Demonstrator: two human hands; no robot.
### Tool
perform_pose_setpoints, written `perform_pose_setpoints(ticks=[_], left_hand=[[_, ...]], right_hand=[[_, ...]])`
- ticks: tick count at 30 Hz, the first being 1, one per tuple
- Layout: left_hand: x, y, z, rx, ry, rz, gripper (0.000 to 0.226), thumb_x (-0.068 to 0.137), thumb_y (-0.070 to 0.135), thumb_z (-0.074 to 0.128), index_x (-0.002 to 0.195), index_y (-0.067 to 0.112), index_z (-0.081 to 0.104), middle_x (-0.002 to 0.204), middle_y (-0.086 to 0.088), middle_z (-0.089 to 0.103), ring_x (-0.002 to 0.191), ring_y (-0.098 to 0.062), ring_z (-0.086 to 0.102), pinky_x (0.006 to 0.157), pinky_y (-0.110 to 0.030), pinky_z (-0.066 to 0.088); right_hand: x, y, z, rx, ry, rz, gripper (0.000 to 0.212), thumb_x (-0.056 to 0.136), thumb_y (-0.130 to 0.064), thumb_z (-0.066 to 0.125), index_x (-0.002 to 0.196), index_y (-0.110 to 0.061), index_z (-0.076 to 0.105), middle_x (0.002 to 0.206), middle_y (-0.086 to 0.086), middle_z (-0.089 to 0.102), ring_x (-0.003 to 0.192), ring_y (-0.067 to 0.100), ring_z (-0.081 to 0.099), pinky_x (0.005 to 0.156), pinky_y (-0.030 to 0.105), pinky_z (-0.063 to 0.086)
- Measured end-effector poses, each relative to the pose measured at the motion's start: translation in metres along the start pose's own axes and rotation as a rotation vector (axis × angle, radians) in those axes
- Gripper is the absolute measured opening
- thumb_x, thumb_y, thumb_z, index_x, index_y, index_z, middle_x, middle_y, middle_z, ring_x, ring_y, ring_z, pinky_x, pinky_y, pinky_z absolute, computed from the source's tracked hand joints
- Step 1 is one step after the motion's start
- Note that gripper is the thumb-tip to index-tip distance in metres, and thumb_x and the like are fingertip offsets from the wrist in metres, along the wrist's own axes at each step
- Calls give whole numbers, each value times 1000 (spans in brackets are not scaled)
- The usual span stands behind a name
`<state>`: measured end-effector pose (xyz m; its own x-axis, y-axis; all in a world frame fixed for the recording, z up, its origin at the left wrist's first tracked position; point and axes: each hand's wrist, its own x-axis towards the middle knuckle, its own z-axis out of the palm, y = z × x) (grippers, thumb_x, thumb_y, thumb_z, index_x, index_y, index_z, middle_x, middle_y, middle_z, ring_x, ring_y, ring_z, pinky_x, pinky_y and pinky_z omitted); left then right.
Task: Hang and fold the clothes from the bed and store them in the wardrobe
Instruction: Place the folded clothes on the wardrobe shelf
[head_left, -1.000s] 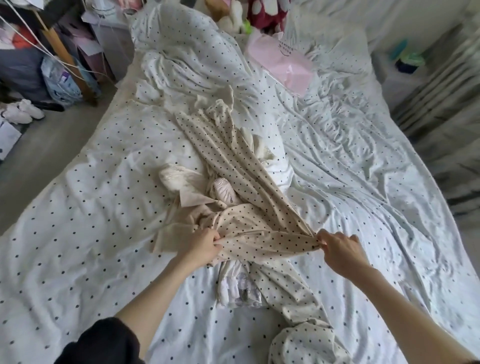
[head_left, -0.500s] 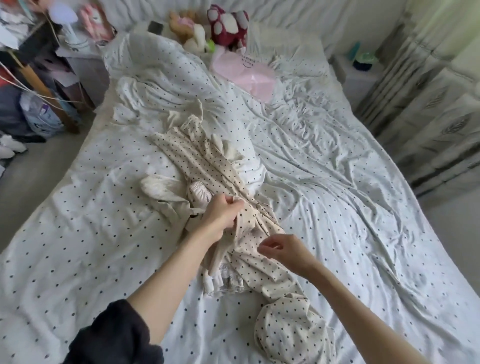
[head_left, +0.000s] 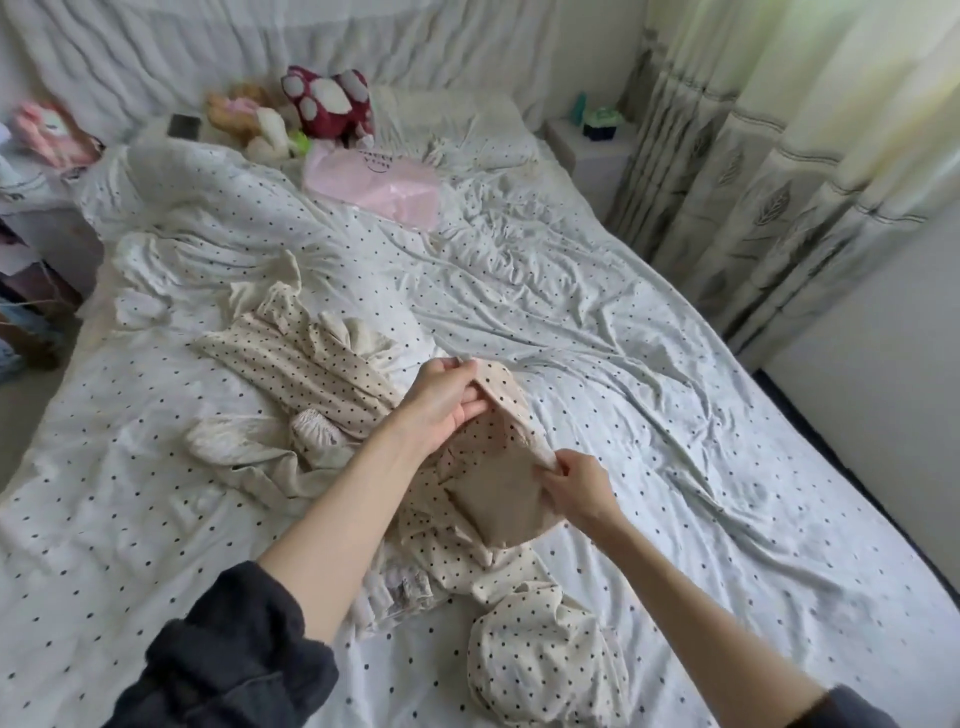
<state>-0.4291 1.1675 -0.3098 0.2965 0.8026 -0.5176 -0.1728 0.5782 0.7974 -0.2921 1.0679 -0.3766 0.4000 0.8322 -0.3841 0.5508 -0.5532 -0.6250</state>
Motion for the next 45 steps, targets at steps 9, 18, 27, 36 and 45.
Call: perform_pose_setpoints(ticks=[9,18,27,36,45], left_hand=[[10,-86,-7,1093,-289,153,52,91,0,49,136,24,41,147,4,38,131,-12,40,99,-22,37],[7,-183,57,1771,-534,82,94,80,25,67,149,37,4,159,-4,-1,141,-29,21,112,-47,28],[61,-227,152,1965,-303,189,90,79,42,68,149,33,12,156,-5,-16,143,-30,-17,108,-61,-13],[121,-289,242,2009,-130,127,50,94,28,49,143,25,35,158,-8,-3,145,-29,-6,116,-56,4],[174,-286,295,1755,-128,265,22,94,28,51,111,19,61,158,1,5,146,-16,2,116,-41,15]], right_hand=[[16,31,-111,-91,77,-8,21,84,-25,66,72,-8,65,64,4,56,63,17,49,57,28,36],[38,88,-192,-175,75,66,27,84,-23,61,58,-27,56,62,-2,55,65,18,50,57,26,40],[132,180,-265,-215,91,25,21,83,-19,60,92,-6,72,93,17,70,90,33,64,76,41,54],[254,284,-294,-139,-3,80,13,80,-22,65,78,-11,72,80,16,67,78,31,61,77,41,54],[359,296,-308,-1,-20,19,19,80,-24,64,89,-11,74,67,0,65,65,23,55,53,29,46]])
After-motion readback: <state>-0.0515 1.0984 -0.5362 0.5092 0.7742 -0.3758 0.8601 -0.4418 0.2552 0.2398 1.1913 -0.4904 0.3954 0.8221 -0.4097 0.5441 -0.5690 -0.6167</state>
